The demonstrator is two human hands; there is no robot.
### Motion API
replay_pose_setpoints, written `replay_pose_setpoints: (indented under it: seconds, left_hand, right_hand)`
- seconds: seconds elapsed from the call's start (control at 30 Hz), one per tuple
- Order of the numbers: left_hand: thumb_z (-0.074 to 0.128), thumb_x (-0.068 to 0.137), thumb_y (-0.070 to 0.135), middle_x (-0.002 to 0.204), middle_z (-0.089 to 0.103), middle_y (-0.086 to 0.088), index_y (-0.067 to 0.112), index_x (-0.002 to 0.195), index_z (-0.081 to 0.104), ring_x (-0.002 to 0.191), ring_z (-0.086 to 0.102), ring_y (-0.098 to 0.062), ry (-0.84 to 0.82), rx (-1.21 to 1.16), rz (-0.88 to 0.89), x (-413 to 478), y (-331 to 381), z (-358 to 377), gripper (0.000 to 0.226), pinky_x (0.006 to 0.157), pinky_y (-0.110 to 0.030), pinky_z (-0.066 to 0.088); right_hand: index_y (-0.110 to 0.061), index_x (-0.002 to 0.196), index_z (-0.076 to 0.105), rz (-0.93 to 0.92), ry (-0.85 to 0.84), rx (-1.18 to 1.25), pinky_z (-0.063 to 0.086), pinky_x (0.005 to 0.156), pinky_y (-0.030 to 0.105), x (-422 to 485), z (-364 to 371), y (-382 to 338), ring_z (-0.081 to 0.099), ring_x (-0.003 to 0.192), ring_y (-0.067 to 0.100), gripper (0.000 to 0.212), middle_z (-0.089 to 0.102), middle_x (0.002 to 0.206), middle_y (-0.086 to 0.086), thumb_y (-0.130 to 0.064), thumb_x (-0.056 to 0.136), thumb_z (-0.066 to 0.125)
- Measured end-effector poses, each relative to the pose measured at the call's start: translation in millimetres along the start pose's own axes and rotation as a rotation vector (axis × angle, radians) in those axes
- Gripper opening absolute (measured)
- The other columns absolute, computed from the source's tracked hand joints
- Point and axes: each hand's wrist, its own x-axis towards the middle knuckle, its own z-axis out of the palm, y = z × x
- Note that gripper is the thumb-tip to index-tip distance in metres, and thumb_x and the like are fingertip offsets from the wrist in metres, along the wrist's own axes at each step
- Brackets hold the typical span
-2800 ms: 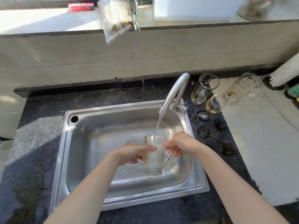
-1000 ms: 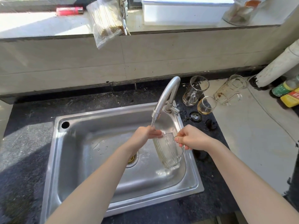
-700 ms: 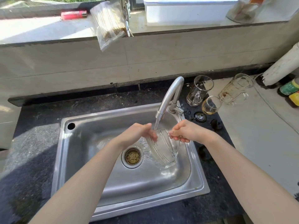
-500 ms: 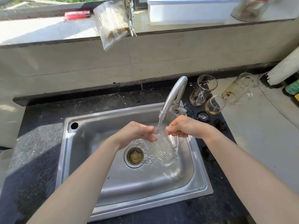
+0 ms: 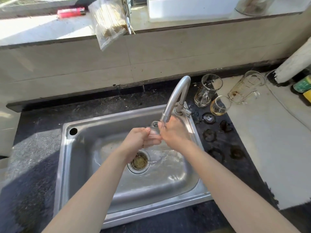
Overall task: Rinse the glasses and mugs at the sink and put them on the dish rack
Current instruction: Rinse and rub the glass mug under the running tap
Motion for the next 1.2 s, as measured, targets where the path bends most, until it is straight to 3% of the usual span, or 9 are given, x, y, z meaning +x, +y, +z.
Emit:
replay_pose_setpoints:
  seconds: [0.13, 0.2, 0.33, 0.5, 0.6, 0.77, 0.9, 1.0, 1.2]
  left_hand:
    - [0.035, 0.102, 0.013, 0.06, 0.069, 0.005, 0.011, 0.086, 0.063, 0.056, 0.066, -0.005, 0.201, -0.395, -0.069, 0, -1, 11, 0.032, 0.056, -0.019, 0.049]
    - [0.034, 0.102, 0.013, 0.063, 0.07, 0.002, 0.008, 0.088, 0.062, 0.055, 0.067, -0.005, 0.22, -0.499, -0.073, -4, -3, 12, 0.031, 0.062, -0.023, 0.051]
    - [0.03, 0.103, 0.013, 0.07, 0.074, -0.002, 0.006, 0.096, 0.057, 0.063, 0.071, -0.008, 0.173, -0.493, -0.067, -12, -7, 12, 0.028, 0.065, -0.022, 0.053]
    - [0.033, 0.102, 0.011, 0.066, 0.069, -0.005, 0.005, 0.088, 0.059, 0.06, 0.067, -0.012, 0.179, -0.571, -0.073, -15, -11, 10, 0.03, 0.061, -0.023, 0.055]
    - [0.032, 0.103, 0.012, 0.079, 0.075, -0.007, 0.005, 0.101, 0.054, 0.07, 0.073, -0.012, 0.154, -0.571, -0.058, -19, -14, 8, 0.023, 0.067, -0.023, 0.056]
    - [0.036, 0.102, 0.012, 0.091, 0.076, -0.006, 0.006, 0.1, 0.058, 0.085, 0.073, -0.015, 0.102, -0.407, 0.026, -22, -21, 4, 0.022, 0.078, -0.026, 0.055]
    - [0.043, 0.099, 0.008, 0.099, 0.073, -0.013, 0.008, 0.09, 0.055, 0.089, 0.072, -0.019, 0.034, -0.203, 0.072, -26, -22, -14, 0.014, 0.076, -0.021, 0.053]
    - [0.047, 0.098, 0.016, 0.092, 0.074, -0.015, 0.007, 0.092, 0.054, 0.086, 0.073, -0.022, 0.048, -0.175, -0.004, -25, -14, -13, 0.013, 0.072, -0.023, 0.055]
    - [0.061, 0.09, 0.038, 0.055, 0.064, 0.0, 0.011, 0.094, 0.061, 0.054, 0.068, -0.015, 0.373, -0.182, -0.151, -3, -11, 6, 0.027, 0.085, -0.036, 0.049]
  right_hand:
    - [-0.011, 0.134, 0.052, -0.388, 0.184, -0.214, 0.021, 0.114, 0.043, -34, 44, -8, 0.046, 0.131, 0.027, 0.054, 0.055, 0.137, 0.009, -0.038, 0.103, 0.017]
    - [-0.015, 0.131, 0.055, -0.413, 0.229, -0.188, 0.016, 0.114, 0.042, -24, 45, 4, 0.045, 0.131, 0.027, 0.06, 0.055, 0.137, 0.008, -0.044, 0.102, 0.012]
    - [-0.011, 0.122, 0.062, -0.019, 0.315, 0.01, 0.009, 0.118, 0.049, -3, 34, 12, 0.031, 0.14, 0.027, 0.066, 0.049, 0.142, 0.01, -0.043, 0.096, 0.01]
    - [-0.015, 0.113, 0.064, -0.307, 0.322, -0.064, 0.014, 0.114, 0.05, -20, 50, 1, 0.048, 0.123, 0.024, 0.045, 0.062, 0.123, 0.007, -0.03, 0.1, 0.024]
    - [-0.012, 0.099, 0.059, 0.038, 0.368, 0.367, 0.043, 0.093, 0.042, -8, 38, 0, 0.055, 0.102, 0.025, 0.039, 0.061, 0.105, 0.007, -0.033, 0.096, 0.025]
    - [-0.019, 0.084, 0.057, 0.649, 0.156, 1.219, 0.049, 0.08, 0.039, 0, 25, -12, 0.06, 0.079, 0.02, 0.028, 0.059, 0.082, 0.0, -0.044, 0.093, 0.052]
    - [-0.018, 0.085, 0.061, 0.508, -0.321, 1.35, 0.048, 0.083, 0.04, -7, 20, 5, 0.063, 0.084, 0.025, 0.025, 0.066, 0.093, 0.011, -0.042, 0.087, 0.059]
    - [-0.015, 0.081, 0.059, 0.436, -0.132, 1.453, 0.044, 0.069, 0.036, -9, 32, 5, 0.056, 0.077, 0.025, 0.02, 0.059, 0.077, 0.007, -0.028, 0.076, 0.072]
    - [-0.015, 0.082, 0.063, 0.166, 0.1, 1.205, 0.046, 0.078, 0.03, -22, 22, -2, 0.057, 0.08, 0.014, 0.023, 0.063, 0.08, -0.001, -0.022, 0.064, 0.077]
